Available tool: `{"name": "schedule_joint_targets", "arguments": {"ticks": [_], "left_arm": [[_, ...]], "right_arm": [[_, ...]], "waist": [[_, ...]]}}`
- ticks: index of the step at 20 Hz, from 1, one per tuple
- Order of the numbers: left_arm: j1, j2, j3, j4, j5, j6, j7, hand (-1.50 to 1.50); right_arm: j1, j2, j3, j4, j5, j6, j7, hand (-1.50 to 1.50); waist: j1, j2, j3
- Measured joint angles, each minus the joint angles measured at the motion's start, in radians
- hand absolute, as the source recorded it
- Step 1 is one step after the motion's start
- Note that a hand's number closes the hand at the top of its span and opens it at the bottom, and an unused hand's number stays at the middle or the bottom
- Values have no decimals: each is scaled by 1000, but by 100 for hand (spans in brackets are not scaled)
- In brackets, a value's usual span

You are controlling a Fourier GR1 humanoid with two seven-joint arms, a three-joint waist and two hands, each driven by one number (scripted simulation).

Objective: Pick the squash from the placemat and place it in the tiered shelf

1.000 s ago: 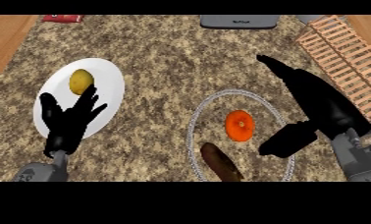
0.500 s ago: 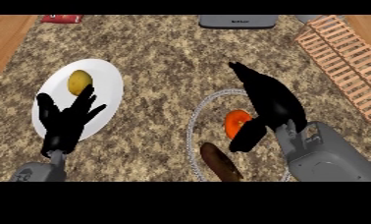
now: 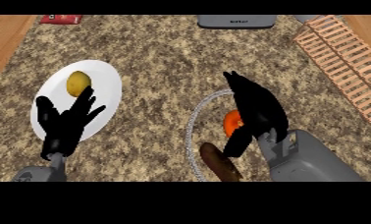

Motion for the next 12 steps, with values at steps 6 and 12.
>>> {"name": "schedule_joint_targets", "arguments": {"ticks": [6, 12], "left_arm": [[-6, -1, 18, 12, -10, -20, 12, 0], [-2, -16, 27, -2, -34, -18, 27, 0]], "right_arm": [[39, 38, 21, 27, 88, 2, -12, -150], [88, 50, -8, 74, 155, 9, -53, -150]], "waist": [[-1, 1, 0], [-1, 1, 0]]}}
